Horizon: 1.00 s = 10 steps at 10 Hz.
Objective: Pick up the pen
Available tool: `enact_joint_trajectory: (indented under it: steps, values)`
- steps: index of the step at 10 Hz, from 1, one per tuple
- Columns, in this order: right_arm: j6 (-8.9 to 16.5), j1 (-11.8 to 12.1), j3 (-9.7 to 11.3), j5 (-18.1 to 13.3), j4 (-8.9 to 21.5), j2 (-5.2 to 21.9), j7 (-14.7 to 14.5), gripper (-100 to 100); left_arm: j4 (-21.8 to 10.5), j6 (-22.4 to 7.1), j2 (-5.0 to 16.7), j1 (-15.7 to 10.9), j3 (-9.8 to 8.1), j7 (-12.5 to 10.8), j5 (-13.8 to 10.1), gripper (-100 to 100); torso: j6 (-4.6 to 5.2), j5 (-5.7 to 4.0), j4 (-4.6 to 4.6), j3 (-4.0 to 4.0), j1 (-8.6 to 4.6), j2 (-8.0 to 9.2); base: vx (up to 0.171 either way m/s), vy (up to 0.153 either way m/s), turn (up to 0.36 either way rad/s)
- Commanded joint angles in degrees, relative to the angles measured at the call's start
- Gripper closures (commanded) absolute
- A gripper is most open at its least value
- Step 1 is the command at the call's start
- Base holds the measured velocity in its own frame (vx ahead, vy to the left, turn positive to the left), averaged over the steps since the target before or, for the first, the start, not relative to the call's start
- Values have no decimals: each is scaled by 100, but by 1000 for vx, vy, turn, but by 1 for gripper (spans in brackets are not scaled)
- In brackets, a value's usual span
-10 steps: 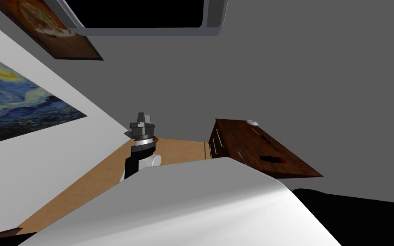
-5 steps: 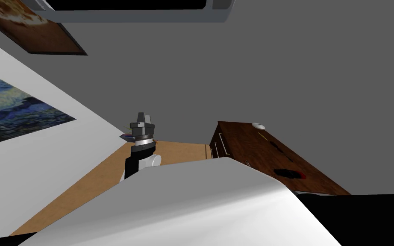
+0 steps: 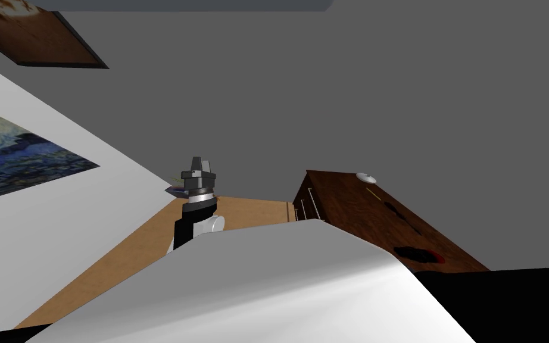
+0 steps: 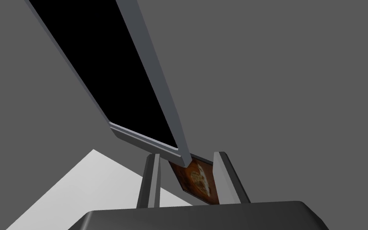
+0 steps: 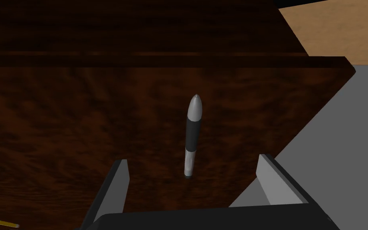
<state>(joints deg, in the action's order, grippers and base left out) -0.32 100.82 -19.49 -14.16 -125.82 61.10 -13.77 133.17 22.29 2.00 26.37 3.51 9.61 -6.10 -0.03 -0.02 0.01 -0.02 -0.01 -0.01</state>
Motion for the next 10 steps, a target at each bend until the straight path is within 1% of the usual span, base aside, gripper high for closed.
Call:
enact_joint_trajectory:
  steps: [1,3,4,5,6,10]
  values:
    - [-42,-202,151,-9,201,-23,-11,-100,0,0,0,0,0,0,0,0,0,0,0,0,0,0,16,17,69]
    - [-82,-440,331,-22,428,-53,-24,-100,0,0,0,0,0,0,0,0,1,1,1,2,3,3,15,23,46]
    - [-92,-500,376,-25,485,-60,-27,-100,0,0,0,0,0,0,0,0,1,1,1,2,4,4,10,17,35]
    - [-90,-428,323,-24,425,-63,-25,-100,0,0,0,0,0,0,0,0,2,1,1,3,3,5,4,6,4]
    - [-93,-436,331,-25,434,-64,-27,100,0,0,0,0,0,0,0,0,2,1,1,4,0,7,0,0,0]
    - [-95,-435,327,-25,433,-63,-28,100,0,0,0,0,0,0,0,0,3,-2,2,5,-2,8,0,0,0]
